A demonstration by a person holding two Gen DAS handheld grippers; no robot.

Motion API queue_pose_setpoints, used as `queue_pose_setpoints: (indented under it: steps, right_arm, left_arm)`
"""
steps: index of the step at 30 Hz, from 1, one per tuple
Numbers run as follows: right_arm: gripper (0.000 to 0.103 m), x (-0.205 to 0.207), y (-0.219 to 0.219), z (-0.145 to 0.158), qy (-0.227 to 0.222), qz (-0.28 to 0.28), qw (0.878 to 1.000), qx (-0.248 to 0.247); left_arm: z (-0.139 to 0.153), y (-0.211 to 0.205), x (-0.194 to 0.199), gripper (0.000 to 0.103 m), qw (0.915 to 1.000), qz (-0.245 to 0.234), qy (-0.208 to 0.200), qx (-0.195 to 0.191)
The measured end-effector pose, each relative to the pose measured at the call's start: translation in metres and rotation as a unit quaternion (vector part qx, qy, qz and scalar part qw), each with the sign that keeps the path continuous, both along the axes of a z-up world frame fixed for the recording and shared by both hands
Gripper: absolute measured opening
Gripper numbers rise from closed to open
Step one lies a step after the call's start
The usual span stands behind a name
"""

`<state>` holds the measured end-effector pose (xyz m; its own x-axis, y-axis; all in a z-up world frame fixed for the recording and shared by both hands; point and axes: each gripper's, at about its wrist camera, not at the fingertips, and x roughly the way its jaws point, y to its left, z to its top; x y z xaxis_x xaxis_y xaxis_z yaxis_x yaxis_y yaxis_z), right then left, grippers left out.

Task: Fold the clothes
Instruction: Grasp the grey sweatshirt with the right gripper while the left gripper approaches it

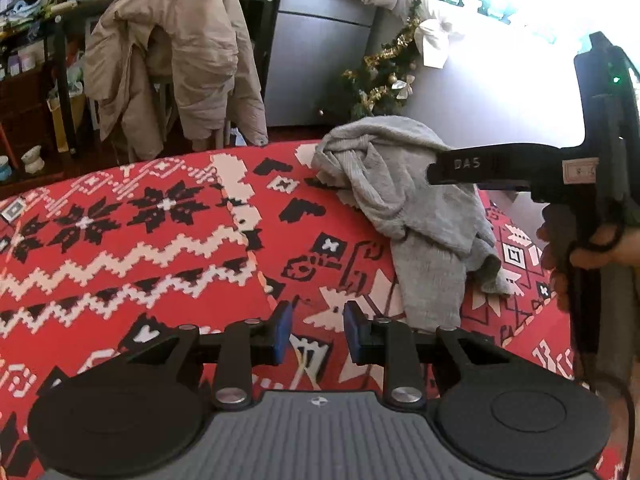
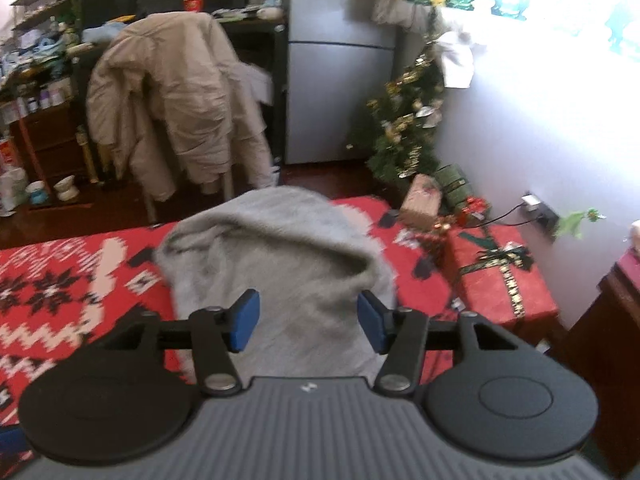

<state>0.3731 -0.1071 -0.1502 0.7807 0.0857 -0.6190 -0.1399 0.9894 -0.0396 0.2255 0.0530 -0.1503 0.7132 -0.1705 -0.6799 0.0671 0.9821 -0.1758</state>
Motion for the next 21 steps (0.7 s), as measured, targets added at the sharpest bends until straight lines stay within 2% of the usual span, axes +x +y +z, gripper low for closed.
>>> queue_pose_setpoints:
  steps: [3, 5, 7, 10, 11, 12, 16, 21]
  right_arm:
    - [0.058, 0.011, -0.009, 0.000, 0.000, -0.011, 1.000, -0.003]
    - [0.054, 0.019, -0.014, -0.001, 0.000, -0.017, 1.000, -0.008]
    - [0.033, 0.027, -0.020, -0.003, 0.006, -0.017, 1.000, -0.005]
    - [0.026, 0.034, -0.026, -0.005, 0.007, -0.015, 1.000, -0.003]
    - [0.021, 0.035, -0.026, -0.005, 0.006, -0.012, 1.000, -0.007]
    - [0.007, 0.034, -0.026, -0.004, 0.004, -0.013, 1.000, -0.006]
    - [0.006, 0.020, -0.030, 0.008, -0.015, -0.020, 1.000, 0.003]
    - [0.006, -0.026, -0.051, 0.030, -0.033, -0.033, 0.999, 0.008]
  left_arm:
    - [-0.001, 0.003, 0.002, 0.027, 1.0000, 0.001, 0.001, 0.001]
    - [-0.002, 0.005, 0.003, 0.027, 1.0000, 0.003, 0.002, 0.000]
    - [-0.004, 0.007, 0.004, 0.027, 1.0000, 0.005, 0.003, 0.001]
    - [-0.007, 0.009, 0.005, 0.027, 1.0000, 0.008, 0.006, 0.002]
    - [-0.007, 0.010, 0.005, 0.027, 0.9999, 0.010, 0.007, 0.000]
    - [-0.008, 0.011, 0.005, 0.027, 0.9999, 0.012, 0.008, -0.003]
    - [-0.005, 0.012, 0.001, 0.027, 0.9998, 0.016, 0.005, -0.005]
    - [0.008, 0.007, -0.006, 0.027, 0.9999, 0.010, -0.005, -0.009]
